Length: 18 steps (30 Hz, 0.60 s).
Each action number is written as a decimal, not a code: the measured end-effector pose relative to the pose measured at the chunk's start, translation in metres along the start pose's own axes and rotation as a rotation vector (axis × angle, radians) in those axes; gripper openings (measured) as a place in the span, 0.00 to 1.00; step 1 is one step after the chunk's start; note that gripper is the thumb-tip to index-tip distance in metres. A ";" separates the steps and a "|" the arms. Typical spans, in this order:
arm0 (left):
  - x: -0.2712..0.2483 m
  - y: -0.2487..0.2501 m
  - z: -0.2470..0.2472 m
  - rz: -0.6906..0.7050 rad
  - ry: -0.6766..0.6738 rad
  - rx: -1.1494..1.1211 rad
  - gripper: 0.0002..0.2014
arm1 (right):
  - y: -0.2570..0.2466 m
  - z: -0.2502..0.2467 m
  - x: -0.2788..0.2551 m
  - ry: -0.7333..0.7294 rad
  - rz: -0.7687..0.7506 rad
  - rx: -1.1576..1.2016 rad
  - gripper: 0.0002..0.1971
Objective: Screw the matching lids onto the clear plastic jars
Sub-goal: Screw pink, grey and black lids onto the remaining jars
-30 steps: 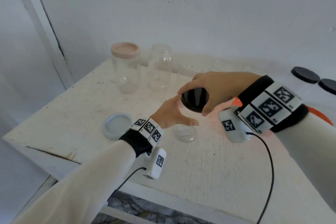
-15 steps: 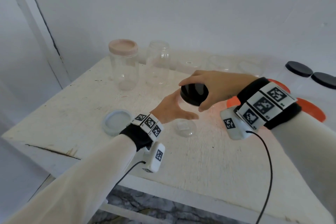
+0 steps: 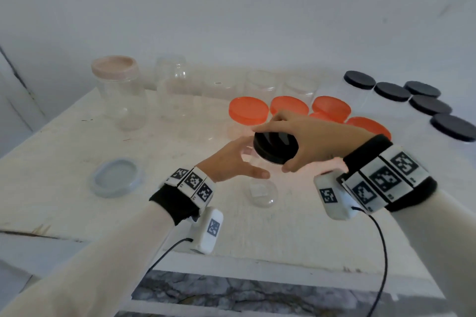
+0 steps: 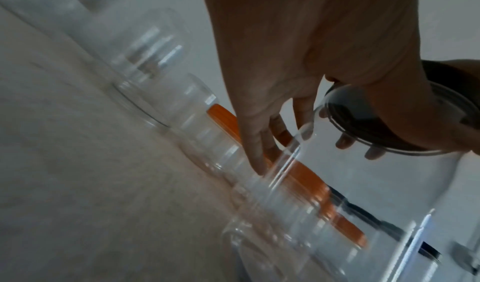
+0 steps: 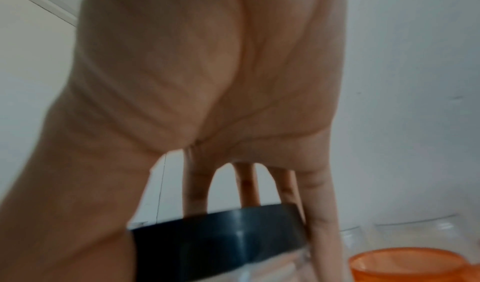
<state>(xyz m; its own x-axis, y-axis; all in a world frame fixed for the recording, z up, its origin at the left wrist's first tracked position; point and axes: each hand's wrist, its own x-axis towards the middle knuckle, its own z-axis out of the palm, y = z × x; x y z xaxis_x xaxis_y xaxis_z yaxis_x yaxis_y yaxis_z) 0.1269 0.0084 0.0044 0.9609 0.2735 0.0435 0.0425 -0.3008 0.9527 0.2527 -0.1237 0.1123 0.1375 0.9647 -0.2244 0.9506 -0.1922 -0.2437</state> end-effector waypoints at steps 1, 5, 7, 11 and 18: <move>0.006 0.005 0.010 0.006 -0.013 0.011 0.36 | 0.008 0.000 -0.010 0.003 0.017 -0.002 0.44; 0.031 0.027 0.058 0.062 -0.084 0.020 0.30 | 0.046 -0.001 -0.052 0.020 0.107 -0.016 0.45; 0.044 0.035 0.080 0.084 -0.136 0.048 0.30 | 0.067 -0.001 -0.072 0.029 0.153 -0.011 0.45; 0.074 0.043 0.112 0.106 -0.102 0.179 0.31 | 0.113 0.000 -0.109 0.077 0.255 0.007 0.45; 0.112 0.046 0.148 0.481 0.265 0.691 0.16 | 0.181 0.003 -0.151 0.207 0.437 -0.080 0.46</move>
<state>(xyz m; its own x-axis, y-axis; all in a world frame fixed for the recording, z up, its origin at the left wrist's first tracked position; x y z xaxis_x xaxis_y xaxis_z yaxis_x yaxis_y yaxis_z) 0.2769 -0.1102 0.0087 0.8258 0.1522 0.5430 -0.1116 -0.8997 0.4220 0.4030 -0.3044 0.0994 0.5732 0.8138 -0.0954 0.8089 -0.5806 -0.0930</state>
